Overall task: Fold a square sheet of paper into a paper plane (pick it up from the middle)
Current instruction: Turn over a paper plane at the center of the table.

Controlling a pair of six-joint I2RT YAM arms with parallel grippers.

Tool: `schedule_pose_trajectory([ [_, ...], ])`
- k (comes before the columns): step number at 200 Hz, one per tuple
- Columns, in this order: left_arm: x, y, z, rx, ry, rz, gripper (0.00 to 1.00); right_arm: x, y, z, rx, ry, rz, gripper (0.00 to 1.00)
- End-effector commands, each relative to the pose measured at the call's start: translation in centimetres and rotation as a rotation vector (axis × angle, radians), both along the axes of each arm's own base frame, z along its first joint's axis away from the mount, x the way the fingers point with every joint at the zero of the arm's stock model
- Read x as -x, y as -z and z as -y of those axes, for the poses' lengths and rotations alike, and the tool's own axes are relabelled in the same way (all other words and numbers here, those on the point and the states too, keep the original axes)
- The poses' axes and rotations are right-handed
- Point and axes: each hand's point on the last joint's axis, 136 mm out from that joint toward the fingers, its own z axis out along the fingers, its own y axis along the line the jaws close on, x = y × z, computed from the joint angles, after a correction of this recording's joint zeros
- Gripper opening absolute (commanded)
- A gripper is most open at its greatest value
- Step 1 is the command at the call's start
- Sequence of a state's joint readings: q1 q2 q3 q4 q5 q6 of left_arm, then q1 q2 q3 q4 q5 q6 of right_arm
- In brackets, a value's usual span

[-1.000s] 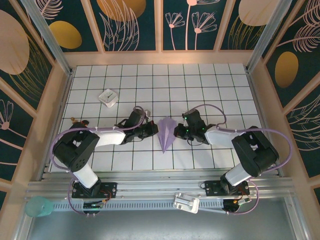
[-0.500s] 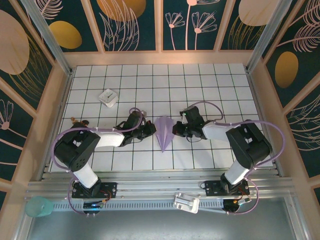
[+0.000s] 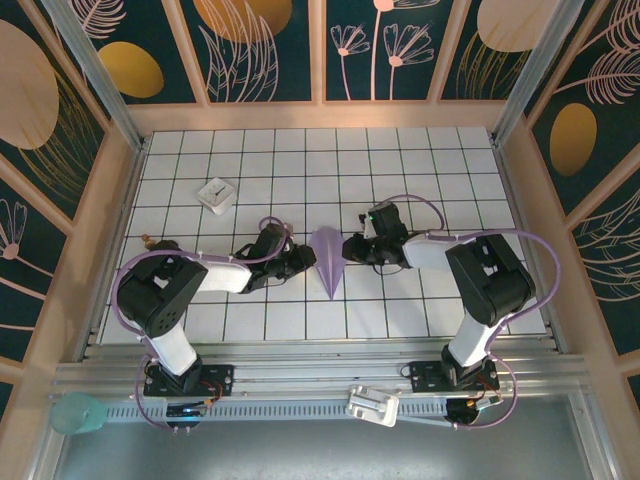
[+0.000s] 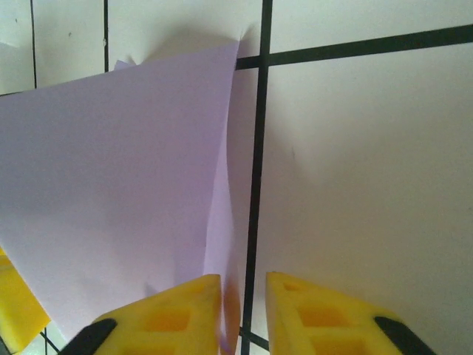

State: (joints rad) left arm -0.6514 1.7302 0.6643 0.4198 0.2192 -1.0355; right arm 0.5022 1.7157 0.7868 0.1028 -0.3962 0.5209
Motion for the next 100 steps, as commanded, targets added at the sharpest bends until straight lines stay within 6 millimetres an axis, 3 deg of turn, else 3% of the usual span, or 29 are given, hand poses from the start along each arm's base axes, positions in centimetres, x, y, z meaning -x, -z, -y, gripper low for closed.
schedule_pose_trajectory([
  [1, -1.3, -1.9, -0.2, 0.025, -0.026, 0.057, 0.38, -0.8, -1.8, 0.2, -0.017, -0.008, 0.038, 0.29],
  [29, -1.9, -3.7, -1.3, 0.020, -0.045, 0.106, 0.45, -1.6, -3.5, 1.2, -0.019, 0.017, 0.072, 0.37],
  [56, -3.4, -6.4, -4.0, -0.014, -0.095, 0.199, 0.54, -3.0, -6.0, 3.4, 0.010, 0.077, 0.143, 0.48],
  [81, -5.2, -9.2, -8.5, -0.124, -0.169, 0.322, 0.67, -5.1, -8.5, 7.5, 0.186, 0.196, 0.280, 0.63],
  [100, -6.5, -11.2, -12.8, -0.250, -0.249, 0.418, 0.79, -6.8, -10.2, 12.0, 0.344, 0.354, 0.392, 0.77],
])
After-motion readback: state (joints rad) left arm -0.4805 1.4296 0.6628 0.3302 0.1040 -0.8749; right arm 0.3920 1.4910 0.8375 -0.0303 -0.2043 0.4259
